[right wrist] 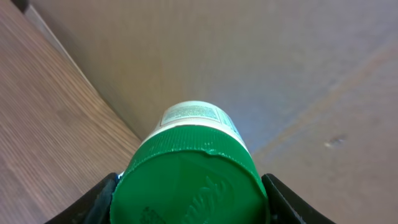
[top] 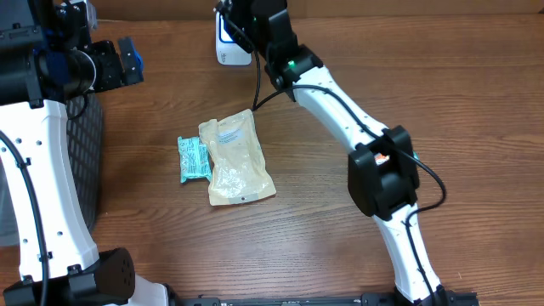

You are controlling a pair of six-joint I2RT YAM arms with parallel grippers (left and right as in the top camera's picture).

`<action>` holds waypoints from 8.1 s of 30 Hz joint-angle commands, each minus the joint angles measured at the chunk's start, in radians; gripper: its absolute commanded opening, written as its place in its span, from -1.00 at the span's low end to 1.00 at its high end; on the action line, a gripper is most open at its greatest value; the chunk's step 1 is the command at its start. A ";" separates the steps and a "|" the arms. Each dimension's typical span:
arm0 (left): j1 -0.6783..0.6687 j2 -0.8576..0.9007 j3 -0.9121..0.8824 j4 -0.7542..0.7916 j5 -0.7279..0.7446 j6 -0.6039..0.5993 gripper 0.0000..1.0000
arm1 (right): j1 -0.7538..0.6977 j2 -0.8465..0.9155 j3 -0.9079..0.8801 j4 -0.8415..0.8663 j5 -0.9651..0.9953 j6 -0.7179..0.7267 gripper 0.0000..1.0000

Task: Scan the item barcode
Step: 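Hold the jar in front of the scanner, then carry the jar right and lower it above the tissue packs, then open the right gripper and lift it off the jar, then move the right gripper left toward the table center, then lower the right gripper onto the beige pouch and close it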

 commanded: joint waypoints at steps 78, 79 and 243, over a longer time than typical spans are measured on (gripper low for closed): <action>-0.007 -0.001 -0.003 0.002 0.001 0.023 0.99 | -0.246 -0.316 -0.173 -1.242 0.081 0.760 -0.72; -0.007 -0.001 -0.003 0.002 0.001 0.023 0.99 | -0.265 -0.316 -0.185 -1.234 0.076 0.764 -0.72; -0.216 0.050 -0.689 0.315 0.273 -0.179 -0.91 | -0.115 -0.083 0.146 -1.435 -0.499 0.755 0.65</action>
